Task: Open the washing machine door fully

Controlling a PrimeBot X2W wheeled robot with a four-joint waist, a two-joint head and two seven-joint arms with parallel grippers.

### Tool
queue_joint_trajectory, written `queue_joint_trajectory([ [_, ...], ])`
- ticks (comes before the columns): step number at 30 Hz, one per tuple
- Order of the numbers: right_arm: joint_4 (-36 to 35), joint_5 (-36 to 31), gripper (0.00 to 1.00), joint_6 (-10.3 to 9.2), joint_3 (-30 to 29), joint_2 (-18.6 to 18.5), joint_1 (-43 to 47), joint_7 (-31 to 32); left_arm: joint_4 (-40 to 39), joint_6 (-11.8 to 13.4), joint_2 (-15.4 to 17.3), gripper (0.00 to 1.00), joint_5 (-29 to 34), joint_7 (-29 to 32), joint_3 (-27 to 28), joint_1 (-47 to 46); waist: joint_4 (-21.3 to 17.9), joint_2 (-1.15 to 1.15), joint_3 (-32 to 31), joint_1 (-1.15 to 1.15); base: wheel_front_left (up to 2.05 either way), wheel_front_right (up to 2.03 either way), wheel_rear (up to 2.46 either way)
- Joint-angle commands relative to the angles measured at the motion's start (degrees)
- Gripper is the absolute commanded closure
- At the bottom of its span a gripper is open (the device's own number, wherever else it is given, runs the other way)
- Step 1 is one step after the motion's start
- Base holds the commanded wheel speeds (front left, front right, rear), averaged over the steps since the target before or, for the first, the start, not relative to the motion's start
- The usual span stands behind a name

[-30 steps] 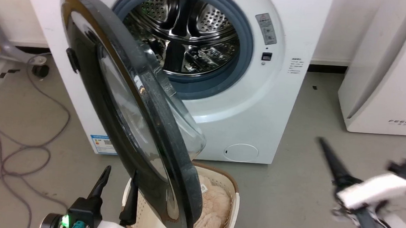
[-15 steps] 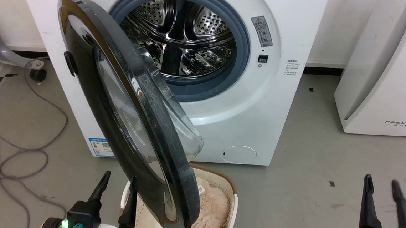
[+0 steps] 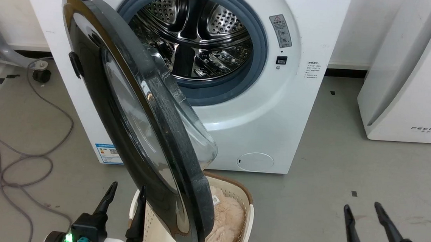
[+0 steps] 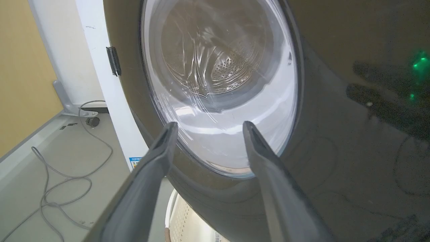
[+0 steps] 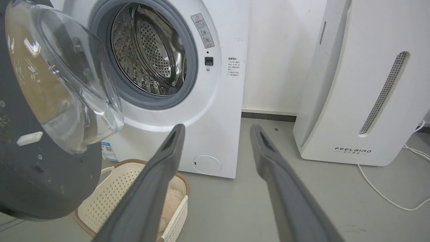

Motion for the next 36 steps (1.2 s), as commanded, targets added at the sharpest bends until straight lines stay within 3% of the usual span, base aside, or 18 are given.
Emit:
queue_joint_trajectory([
  [1,0.40,-0.23,0.00,0.03,0.34,0.19,0.72,0.14,0.15,0.09,0.20,0.00,0.03,-0.30,0.08,-0.42,0.08,0.00,0.04,0.00,0.00,0.00,0.00],
  [5,1.43,0.00,0.00,0.03,0.93,0.20,0.24,0.17,0.53,-0.03,0.29,0.00,0.05,-0.30,0.10,-0.50,0.28,0.00,0.09,0.00,0.00,0.00,0.00],
  [6,1.66,0.10,0.00,0.03,1.00,0.20,0.10,0.14,0.75,-0.08,0.30,0.22,0.01,-0.30,0.09,-0.51,0.33,0.00,0.10,0.00,0.00,0.00,0.00],
  [7,1.85,0.16,0.00,0.03,1.06,0.20,-0.03,0.08,0.90,-0.12,0.30,0.73,-0.04,-0.30,0.07,-0.54,0.36,0.00,0.11,0.00,0.00,0.00,0.00],
  [8,2.02,0.23,0.00,0.03,1.13,0.20,-0.15,0.02,1.07,-0.20,0.29,1.00,-0.13,-0.30,0.03,-0.55,0.39,0.00,0.12,0.00,0.00,0.00,0.00],
  [21,3.74,1.56,0.00,0.03,1.19,0.20,-0.72,-0.72,-1.23,0.28,0.21,1.00,-1.66,-0.30,0.23,-1.41,0.30,0.00,0.16,0.00,0.00,0.00,0.00],
  [36,5.62,2.65,0.00,0.03,1.60,0.20,-1.32,-1.56,-20.44,4.03,1.15,1.00,-0.15,-0.26,1.89,-4.52,0.41,0.00,0.39,0.00,0.00,0.00,0.00],
])
